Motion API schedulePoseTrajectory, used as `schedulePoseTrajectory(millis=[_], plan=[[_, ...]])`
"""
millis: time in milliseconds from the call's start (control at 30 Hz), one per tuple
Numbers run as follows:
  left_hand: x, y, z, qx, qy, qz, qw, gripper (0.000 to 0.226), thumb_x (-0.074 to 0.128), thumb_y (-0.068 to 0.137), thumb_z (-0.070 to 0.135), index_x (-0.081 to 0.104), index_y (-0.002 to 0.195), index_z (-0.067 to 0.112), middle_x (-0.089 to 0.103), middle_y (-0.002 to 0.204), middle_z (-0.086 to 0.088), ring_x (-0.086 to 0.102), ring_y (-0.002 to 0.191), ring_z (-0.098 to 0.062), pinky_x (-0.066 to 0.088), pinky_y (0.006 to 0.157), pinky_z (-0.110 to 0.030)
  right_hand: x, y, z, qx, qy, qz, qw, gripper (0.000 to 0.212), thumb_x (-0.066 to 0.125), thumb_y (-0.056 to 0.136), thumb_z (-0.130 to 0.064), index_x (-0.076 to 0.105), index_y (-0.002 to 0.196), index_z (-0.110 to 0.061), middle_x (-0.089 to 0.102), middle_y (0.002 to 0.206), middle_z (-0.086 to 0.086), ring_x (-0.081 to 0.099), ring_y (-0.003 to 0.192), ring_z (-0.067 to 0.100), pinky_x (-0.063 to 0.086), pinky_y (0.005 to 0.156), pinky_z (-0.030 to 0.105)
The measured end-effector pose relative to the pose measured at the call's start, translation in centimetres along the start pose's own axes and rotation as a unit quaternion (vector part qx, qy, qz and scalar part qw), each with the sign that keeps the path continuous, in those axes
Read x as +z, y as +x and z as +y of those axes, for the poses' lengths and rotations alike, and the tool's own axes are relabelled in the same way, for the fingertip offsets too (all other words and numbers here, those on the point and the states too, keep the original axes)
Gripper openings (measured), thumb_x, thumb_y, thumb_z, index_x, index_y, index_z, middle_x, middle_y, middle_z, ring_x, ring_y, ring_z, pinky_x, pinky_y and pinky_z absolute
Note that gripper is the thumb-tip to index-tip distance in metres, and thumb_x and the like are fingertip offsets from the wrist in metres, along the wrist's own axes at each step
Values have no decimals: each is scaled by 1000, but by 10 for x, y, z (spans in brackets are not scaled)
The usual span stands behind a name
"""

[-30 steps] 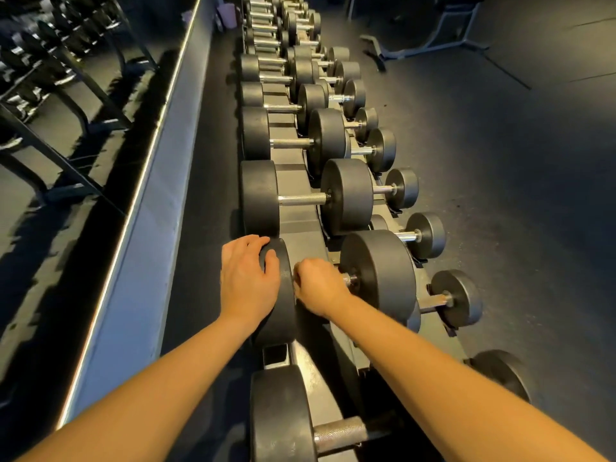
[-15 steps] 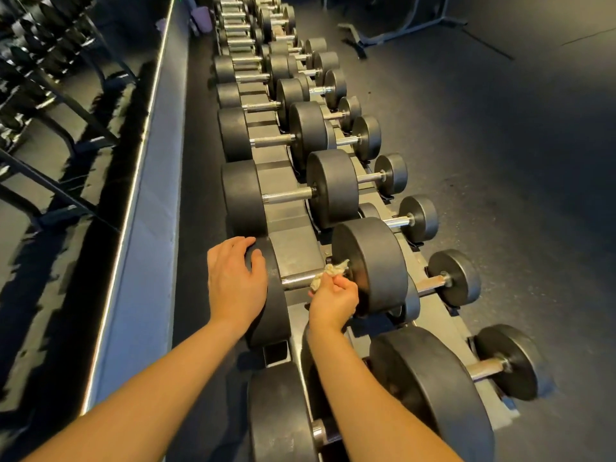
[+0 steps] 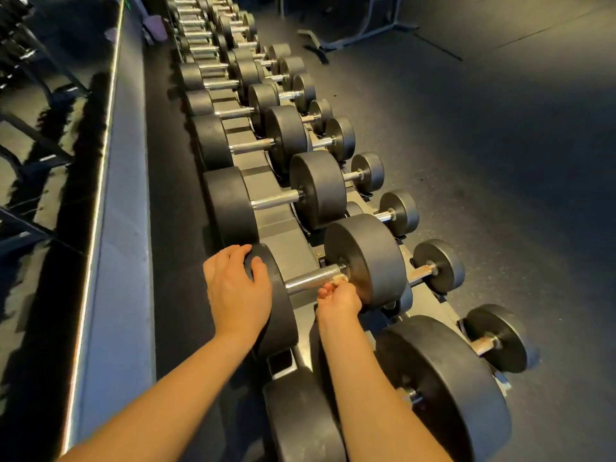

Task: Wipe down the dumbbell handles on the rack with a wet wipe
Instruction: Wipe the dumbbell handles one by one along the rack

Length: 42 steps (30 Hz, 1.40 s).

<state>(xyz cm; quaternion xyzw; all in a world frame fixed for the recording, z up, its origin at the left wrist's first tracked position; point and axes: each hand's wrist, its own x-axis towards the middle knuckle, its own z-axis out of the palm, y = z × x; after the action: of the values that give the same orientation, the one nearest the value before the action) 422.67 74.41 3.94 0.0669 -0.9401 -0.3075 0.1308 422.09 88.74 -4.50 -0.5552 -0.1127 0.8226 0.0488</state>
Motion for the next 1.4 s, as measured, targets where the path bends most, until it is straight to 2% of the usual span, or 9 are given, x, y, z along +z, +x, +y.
schedulePoseTrajectory(millis=[100,333,433,600,733,867,1133,1233,1400], plan=[[0,0,-1,-2,-11,-8,1000,39,49,100,31,63,133,15,60,130,-1,41,131,-16,37,100,-29,9,-16,-2,-3,-77,13,997,13,61,100,-9,63,102,4,71,93,15,73,88,22,61,84,32],[-3,-1,-1,8,-33,-26,999,36,52,99,29,63,131,17,58,130,-1,41,133,-20,46,104,-46,14,-19,-1,54,10,-64,996,24,41,108,-12,63,107,-3,65,82,13,60,61,20,46,39,27],[-4,0,-3,21,-32,-30,999,37,51,98,31,63,131,18,58,130,-1,42,132,-20,46,104,-46,9,-14,1,53,-14,-63,997,25,40,106,-9,64,101,-5,56,63,6,49,46,12,39,42,24],[-3,0,-4,33,-28,-31,999,34,52,99,28,63,130,18,59,129,0,43,129,-19,47,103,-43,0,-23,-4,-48,-189,-50,980,10,56,102,-10,65,103,-7,72,94,10,70,81,19,57,70,32],[-10,1,-2,59,9,-59,996,35,49,101,30,60,132,19,58,130,0,44,129,-19,45,106,-47,-5,-19,7,-272,-481,-35,833,24,50,105,-20,69,102,-6,71,89,8,71,85,20,60,80,35],[-27,16,0,160,130,-113,972,36,49,102,28,62,134,15,62,127,-1,55,121,-20,44,107,-46,-21,-25,-1,-467,-581,-43,665,26,51,106,-29,71,107,-12,71,94,2,70,90,17,57,82,31],[37,77,67,251,118,-426,861,22,53,101,20,74,104,24,70,100,7,63,94,-12,53,82,-31,17,-29,-18,-432,-815,-29,384,24,59,101,-18,55,124,-13,65,116,8,69,100,25,55,81,34],[83,93,72,213,118,-499,831,29,52,97,13,72,76,16,68,77,1,65,83,-20,52,72,-36,23,-33,-20,-383,-811,-26,442,28,59,101,-20,54,127,-13,64,119,6,67,106,25,54,89,36],[118,101,61,182,138,-558,798,16,69,84,24,79,83,12,75,84,-8,70,86,-26,58,79,-41,0,-47,-24,-377,-702,-41,603,41,45,106,-17,48,145,-28,66,122,0,63,108,18,52,99,37]])
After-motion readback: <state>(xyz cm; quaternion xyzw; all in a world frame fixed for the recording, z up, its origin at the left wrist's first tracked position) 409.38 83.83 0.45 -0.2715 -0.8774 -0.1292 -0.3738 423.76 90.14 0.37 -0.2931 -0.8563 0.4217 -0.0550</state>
